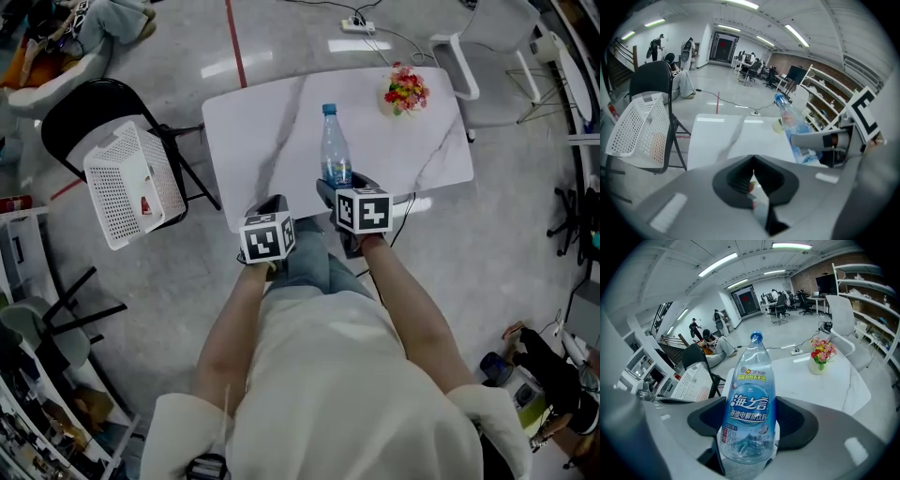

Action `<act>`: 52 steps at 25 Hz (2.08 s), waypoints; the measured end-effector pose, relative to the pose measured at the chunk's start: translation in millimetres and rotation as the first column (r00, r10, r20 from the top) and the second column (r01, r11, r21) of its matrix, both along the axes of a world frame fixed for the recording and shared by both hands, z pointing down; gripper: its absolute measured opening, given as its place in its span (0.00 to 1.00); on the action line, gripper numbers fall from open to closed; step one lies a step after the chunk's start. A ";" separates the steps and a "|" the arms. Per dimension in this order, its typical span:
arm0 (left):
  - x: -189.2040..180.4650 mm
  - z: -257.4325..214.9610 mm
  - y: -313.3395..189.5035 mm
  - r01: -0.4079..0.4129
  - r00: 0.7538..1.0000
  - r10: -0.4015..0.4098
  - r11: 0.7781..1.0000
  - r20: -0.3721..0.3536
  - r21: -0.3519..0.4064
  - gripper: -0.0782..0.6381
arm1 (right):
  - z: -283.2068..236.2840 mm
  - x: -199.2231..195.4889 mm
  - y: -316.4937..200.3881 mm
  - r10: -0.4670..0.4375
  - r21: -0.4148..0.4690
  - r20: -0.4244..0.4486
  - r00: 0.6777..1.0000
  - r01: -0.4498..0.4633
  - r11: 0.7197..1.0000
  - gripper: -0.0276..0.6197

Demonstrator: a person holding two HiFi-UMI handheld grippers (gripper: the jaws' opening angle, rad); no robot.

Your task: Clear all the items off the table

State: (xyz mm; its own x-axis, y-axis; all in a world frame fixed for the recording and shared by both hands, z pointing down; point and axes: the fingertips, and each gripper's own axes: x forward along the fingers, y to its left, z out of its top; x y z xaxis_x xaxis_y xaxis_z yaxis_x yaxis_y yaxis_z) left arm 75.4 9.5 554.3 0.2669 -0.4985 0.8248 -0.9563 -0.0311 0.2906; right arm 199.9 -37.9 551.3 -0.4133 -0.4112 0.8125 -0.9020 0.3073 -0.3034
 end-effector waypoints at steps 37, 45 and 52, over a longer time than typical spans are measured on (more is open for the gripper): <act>-275.7 -33.9 44.8 0.339 0.940 -0.339 0.940 0.019 0.035 0.12 | -36.4 -291.3 18.3 -0.387 0.013 0.025 0.922 0.387 0.922 0.55; -342.4 -34.7 42.2 0.413 0.910 -0.414 0.910 0.012 0.033 0.12 | -37.4 -371.6 12.6 -0.467 0.012 0.035 0.884 0.467 0.884 0.55; -399.3 -30.3 54.7 0.471 0.882 -0.471 0.882 0.018 0.011 0.12 | -33.2 -443.5 19.6 -0.532 -0.005 0.052 0.845 0.533 0.846 0.55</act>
